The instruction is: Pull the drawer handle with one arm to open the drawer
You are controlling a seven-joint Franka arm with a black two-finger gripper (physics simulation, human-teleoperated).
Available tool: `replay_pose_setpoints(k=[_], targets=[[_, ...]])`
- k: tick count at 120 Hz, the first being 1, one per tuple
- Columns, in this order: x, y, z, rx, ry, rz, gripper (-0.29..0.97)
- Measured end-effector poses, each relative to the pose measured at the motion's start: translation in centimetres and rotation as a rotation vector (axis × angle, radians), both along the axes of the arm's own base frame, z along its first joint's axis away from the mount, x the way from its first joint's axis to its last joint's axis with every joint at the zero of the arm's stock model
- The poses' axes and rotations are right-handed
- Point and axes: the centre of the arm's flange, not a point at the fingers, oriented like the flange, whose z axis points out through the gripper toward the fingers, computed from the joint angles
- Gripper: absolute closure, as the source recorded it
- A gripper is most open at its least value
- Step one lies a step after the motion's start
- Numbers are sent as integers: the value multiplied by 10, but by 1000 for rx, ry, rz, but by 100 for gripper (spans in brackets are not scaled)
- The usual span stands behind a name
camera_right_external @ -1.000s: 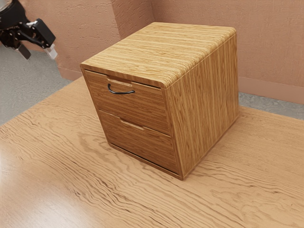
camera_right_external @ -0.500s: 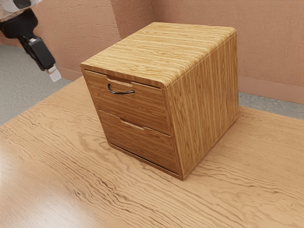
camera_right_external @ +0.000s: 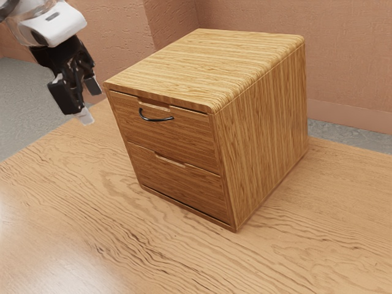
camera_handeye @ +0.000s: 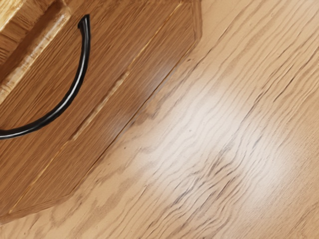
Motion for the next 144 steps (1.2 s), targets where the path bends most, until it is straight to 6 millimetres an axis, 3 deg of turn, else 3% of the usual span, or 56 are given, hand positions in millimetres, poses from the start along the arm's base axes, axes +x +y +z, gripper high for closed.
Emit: replay_pose_setpoints(k=[10, 32, 54, 85, 108, 144], targets=[[1, -31, -9, 74, -43, -108, 2], [-1, -66, -16, 234, -157, -269, 2], [9, -80, -26, 312, -222, -382, 2], [-13, -108, -19, 355, -193, -494, 2], [-6, -110, -36, 353, -132, -540, 2], [-3, -109, -41, 359, -108, -578, 2]])
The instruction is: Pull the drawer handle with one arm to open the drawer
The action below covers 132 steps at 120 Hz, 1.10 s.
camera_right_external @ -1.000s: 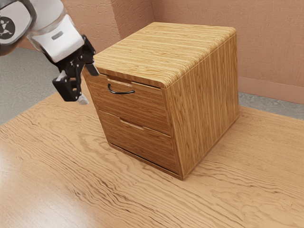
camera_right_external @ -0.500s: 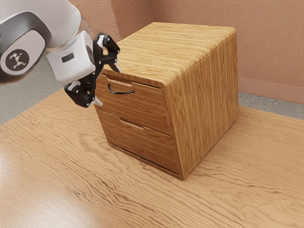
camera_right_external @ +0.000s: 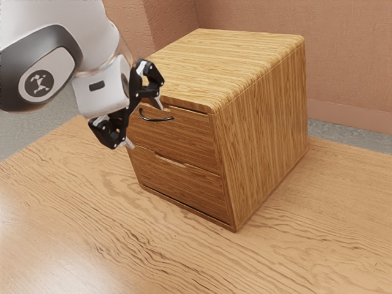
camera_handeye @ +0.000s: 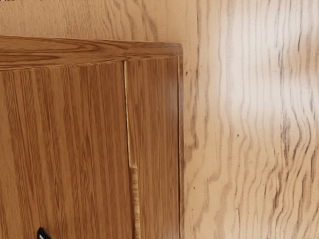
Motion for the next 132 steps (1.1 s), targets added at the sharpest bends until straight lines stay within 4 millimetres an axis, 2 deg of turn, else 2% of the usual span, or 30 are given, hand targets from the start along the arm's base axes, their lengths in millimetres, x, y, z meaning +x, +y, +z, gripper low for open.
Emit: replay_pose_setpoints(k=[41, 98, 132], targets=[[6, 2, -8, 15, 14, -21, 2], [22, 32, -17, 68, 6, 1, 2], [17, 29, -26, 98, -16, -15, 2]])
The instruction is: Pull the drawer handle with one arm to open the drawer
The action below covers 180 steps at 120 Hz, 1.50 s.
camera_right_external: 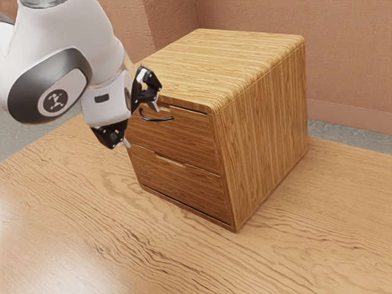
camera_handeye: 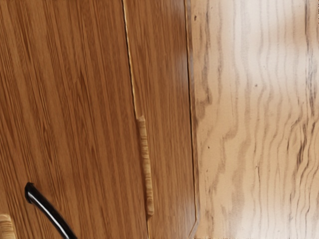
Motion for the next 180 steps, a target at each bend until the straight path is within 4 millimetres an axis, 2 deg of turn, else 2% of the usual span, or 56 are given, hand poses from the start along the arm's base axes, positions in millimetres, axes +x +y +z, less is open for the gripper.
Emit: replay_pose_setpoints(k=[33, 72, 119, 160, 180], targets=[[-15, 0, -2, 12, -52, -9, 2], [-8, 6, -14, 19, -91, -15, 2], [-8, 8, -28, 18, -90, -15, 2], [-4, 7, -29, 14, -112, -24, 2], [-2, 14, -29, 12, -121, -13, 2]])
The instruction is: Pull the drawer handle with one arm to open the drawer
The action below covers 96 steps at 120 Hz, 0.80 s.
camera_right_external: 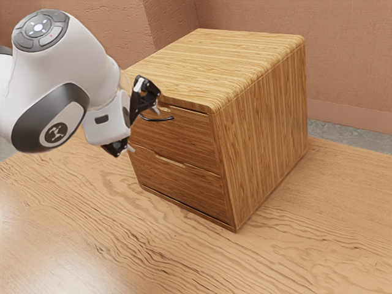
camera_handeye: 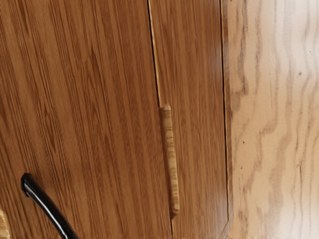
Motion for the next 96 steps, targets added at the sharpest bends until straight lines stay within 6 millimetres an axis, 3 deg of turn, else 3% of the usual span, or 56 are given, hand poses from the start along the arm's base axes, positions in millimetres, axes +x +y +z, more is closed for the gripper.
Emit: replay_pose_setpoints(k=[30, 96], targets=[[9, 5, -12, -6, 16, 6, 2], [10, 19, -12, -9, 9, 35, 2]])
